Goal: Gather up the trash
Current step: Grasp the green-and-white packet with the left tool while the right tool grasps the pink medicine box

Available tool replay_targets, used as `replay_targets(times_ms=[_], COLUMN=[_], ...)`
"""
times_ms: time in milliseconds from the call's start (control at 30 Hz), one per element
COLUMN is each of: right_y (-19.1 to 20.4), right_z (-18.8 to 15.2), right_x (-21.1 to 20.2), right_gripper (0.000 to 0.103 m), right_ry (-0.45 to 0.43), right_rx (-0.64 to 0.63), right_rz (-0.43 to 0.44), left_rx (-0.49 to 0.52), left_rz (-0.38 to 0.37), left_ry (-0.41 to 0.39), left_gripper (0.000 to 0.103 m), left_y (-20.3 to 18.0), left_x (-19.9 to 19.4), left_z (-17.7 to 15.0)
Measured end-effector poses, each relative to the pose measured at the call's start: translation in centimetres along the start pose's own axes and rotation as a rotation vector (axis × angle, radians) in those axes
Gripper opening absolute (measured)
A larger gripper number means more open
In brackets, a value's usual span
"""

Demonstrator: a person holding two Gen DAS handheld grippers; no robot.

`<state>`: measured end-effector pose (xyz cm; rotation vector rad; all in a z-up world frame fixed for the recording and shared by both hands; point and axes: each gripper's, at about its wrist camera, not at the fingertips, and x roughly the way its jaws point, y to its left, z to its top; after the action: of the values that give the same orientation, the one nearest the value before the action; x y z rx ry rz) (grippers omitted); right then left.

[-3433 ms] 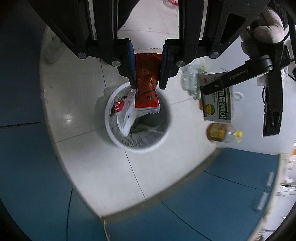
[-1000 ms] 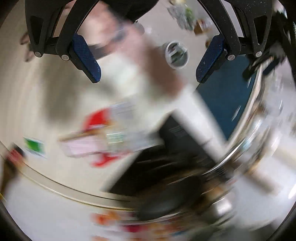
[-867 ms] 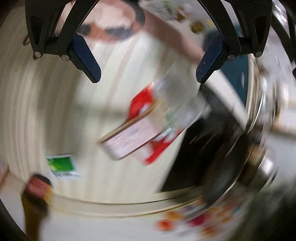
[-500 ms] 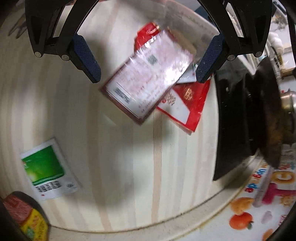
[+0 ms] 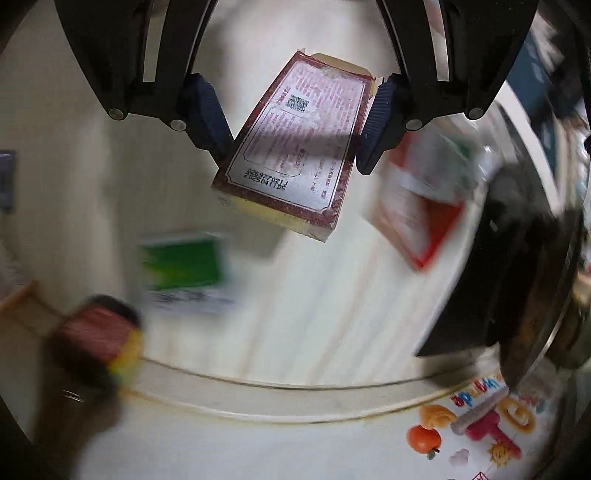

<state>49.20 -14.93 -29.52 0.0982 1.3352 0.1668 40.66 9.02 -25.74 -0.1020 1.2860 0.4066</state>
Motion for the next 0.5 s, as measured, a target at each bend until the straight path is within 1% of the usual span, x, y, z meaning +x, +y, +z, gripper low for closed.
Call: replay_targets(times_ms=[100, 167, 200, 300, 333, 367, 400, 433, 467, 500], right_y=[-4.0, -6.1, -7.3, -8.9, -9.0, -8.9, -8.9, -8.8, -8.7, -8.9], right_z=[-2.0, -3.0, -3.6, -4.5, -4.6, -4.7, -4.7, -4.9, -5.0, -5.1], right_x=[0.0, 0.1, 0.5, 1.0, 0.9, 0.8, 0.7, 0.7, 0.6, 0.6], right_gripper=[0.068, 0.068, 0.067, 0.067, 0.067, 0.067, 0.066, 0.066, 0.066, 0.066], right_ry=[0.020, 0.038, 0.054, 0.068, 0.059, 0.053, 0.051, 0.050, 0.048, 0.044], right_rx=[-0.009, 0.018, 0.054, 0.103, 0.110, 0.107, 0.107, 0.109, 0.110, 0.108], right_rz=[-0.079, -0.095, -0.093, -0.079, -0.070, -0.082, -0.081, -0.079, -0.078, -0.077], left_rx=[0.053, 0.077, 0.090, 0.149, 0.160, 0.170, 0.176, 0.181, 0.182, 0.178], left_rz=[-0.076, -0.106, -0.104, -0.080, -0.078, -0.085, -0.074, -0.058, -0.072, -0.092], left_ry=[0.064, 0.113, 0.130, 0.179, 0.186, 0.184, 0.174, 0.164, 0.160, 0.165], left_gripper=[0.097, 0.096, 0.096, 0.096, 0.093, 0.070, 0.049, 0.044, 0.016, 0.007], left_y=[-3.0, -4.8, -5.2, -7.3, -7.7, -8.1, -8.3, -8.5, -8.6, -8.7], left_x=[2.2, 4.1, 5.2, 8.2, 8.7, 9.0, 9.0, 8.8, 8.6, 8.3], left_z=[1.3, 1.8, 2.1, 2.8, 2.9, 3.0, 3.0, 3.0, 3.0, 2.9])
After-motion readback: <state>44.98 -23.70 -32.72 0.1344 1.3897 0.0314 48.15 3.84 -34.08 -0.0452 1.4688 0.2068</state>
